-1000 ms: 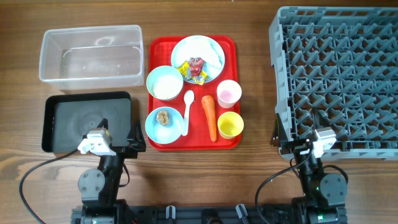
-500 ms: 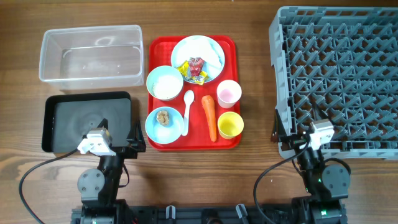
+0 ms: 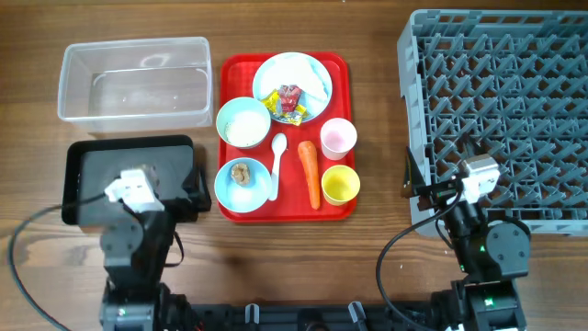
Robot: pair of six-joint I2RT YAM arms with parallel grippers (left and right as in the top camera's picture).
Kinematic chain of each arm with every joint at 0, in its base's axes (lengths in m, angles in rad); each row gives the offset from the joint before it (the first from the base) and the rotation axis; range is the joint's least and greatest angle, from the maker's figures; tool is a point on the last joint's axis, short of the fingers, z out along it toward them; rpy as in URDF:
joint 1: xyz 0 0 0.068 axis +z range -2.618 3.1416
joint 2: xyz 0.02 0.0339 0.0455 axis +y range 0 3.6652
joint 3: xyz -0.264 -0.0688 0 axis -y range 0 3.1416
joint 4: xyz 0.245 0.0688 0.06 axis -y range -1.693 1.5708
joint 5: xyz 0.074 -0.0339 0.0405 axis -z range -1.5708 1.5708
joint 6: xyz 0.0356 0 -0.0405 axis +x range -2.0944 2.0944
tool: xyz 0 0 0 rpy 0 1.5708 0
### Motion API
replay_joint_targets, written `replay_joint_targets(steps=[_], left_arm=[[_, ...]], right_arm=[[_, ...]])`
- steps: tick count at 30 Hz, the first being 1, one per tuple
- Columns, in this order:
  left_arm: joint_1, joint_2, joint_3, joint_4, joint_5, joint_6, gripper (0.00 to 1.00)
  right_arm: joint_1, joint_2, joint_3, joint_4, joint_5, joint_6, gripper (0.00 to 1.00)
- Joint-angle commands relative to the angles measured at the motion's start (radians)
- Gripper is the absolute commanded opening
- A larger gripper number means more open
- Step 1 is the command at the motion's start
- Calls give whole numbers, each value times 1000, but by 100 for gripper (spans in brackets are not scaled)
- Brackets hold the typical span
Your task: Sort waste into correct bins and load items into the dishwasher rack
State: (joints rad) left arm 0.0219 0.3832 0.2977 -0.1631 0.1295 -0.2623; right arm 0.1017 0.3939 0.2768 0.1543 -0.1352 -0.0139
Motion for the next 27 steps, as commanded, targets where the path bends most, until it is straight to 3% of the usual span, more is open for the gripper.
replay_joint_targets(steps=[1,7,12,21,27], left_arm=[[5,127,150,-37,13,24,100],[1,319,360,-212,16,78,100],[0,377,410,-239,54,80,100],[0,377,414,-285,62,76,100],[0,432,537,-444,61,76,100]], right_arm=[[4,10,56,-37,-24,-11,100],[4,21,159,-151,-24,-11,100],[4,74,251,-249,-42,-9,100],[4,352,584,-523,-142,-9,100],[4,503,725,-641,-199,-11,100]])
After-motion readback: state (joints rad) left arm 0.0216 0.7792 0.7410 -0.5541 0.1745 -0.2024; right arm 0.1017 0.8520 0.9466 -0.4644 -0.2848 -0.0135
